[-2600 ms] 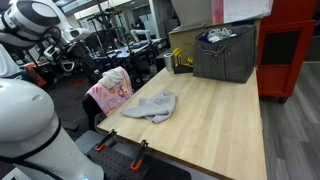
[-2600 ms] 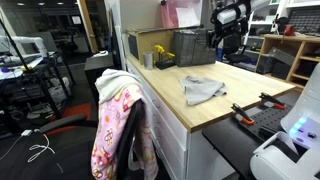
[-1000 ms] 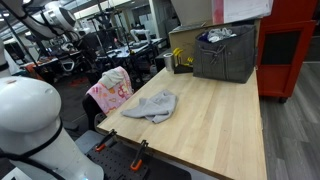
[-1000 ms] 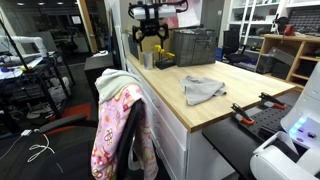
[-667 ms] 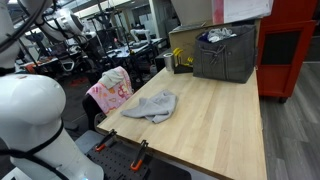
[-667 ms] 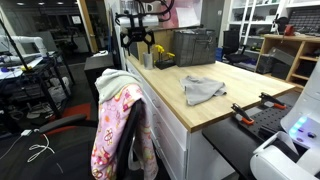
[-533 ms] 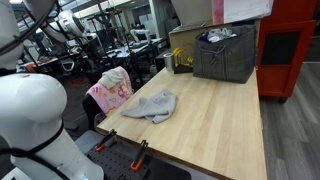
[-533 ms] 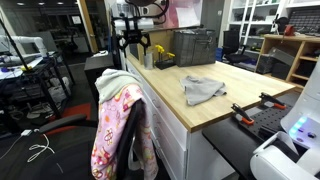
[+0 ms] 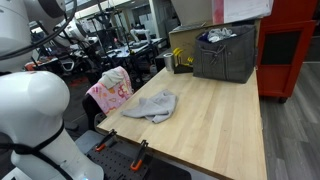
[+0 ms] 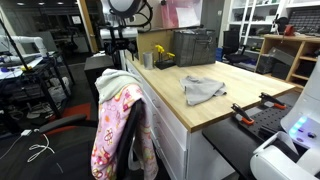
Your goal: Put the white towel on the counter.
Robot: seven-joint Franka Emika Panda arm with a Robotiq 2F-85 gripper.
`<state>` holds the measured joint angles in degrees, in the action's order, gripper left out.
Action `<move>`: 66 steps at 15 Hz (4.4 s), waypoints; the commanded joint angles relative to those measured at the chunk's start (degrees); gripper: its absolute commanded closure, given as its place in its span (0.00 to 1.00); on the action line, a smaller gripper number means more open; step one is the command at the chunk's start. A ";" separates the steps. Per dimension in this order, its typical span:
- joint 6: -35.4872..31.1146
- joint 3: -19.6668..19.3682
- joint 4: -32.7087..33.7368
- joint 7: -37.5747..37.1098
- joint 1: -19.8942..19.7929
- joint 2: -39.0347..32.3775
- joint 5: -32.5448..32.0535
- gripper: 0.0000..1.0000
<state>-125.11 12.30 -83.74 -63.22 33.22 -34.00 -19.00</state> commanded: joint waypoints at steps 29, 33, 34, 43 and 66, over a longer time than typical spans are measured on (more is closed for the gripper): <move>15.86 -8.86 28.65 15.62 7.99 -20.28 2.94 1.00; 17.69 -10.07 23.83 11.40 9.19 -14.83 2.06 0.97; 17.86 -10.14 22.01 9.65 9.18 -13.04 2.08 0.97; 16.25 -6.85 3.08 3.51 8.50 2.58 6.46 0.97; 6.23 -3.97 -5.60 8.78 4.10 2.67 6.49 0.00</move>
<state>-116.31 7.82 -88.90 -56.35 38.70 -30.40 -13.22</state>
